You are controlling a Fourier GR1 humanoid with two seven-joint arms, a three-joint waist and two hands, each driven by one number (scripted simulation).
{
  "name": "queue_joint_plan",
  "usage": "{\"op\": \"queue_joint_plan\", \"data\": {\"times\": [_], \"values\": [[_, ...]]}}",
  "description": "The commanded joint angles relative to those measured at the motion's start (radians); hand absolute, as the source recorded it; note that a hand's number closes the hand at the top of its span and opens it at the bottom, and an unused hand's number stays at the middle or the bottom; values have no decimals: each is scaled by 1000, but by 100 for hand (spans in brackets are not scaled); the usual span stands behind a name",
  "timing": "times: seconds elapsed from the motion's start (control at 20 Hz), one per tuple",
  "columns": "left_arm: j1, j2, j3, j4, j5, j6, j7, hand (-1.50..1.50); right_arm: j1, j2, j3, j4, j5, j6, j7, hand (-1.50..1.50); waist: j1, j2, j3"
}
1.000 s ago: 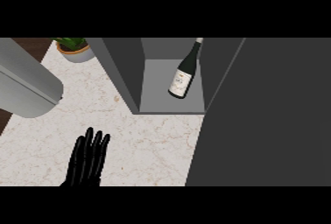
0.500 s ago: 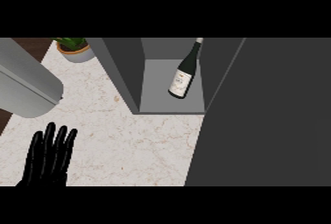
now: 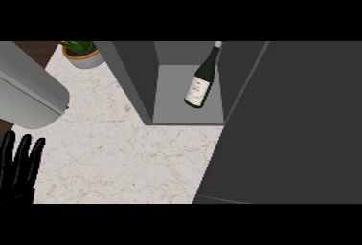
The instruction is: Pick up the wine, place it into the cabinet and close the cabinet
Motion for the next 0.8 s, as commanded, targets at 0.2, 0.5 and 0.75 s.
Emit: {"op": "queue_joint_plan", "data": {"times": [0.2,0.5,0.75], "values": [[105,76,161,-12,89,-142,15,-150,-78,-1,272,-58,144,-172,24,150,7,-3,-1],[53,70,186,68,93,-182,29,-150,-170,-3,329,53,183,-314,-52,150,4,-3,-3],[31,106,254,15,155,-176,114,-150,-365,-3,340,148,231,-462,-25,150,16,0,-2]]}}
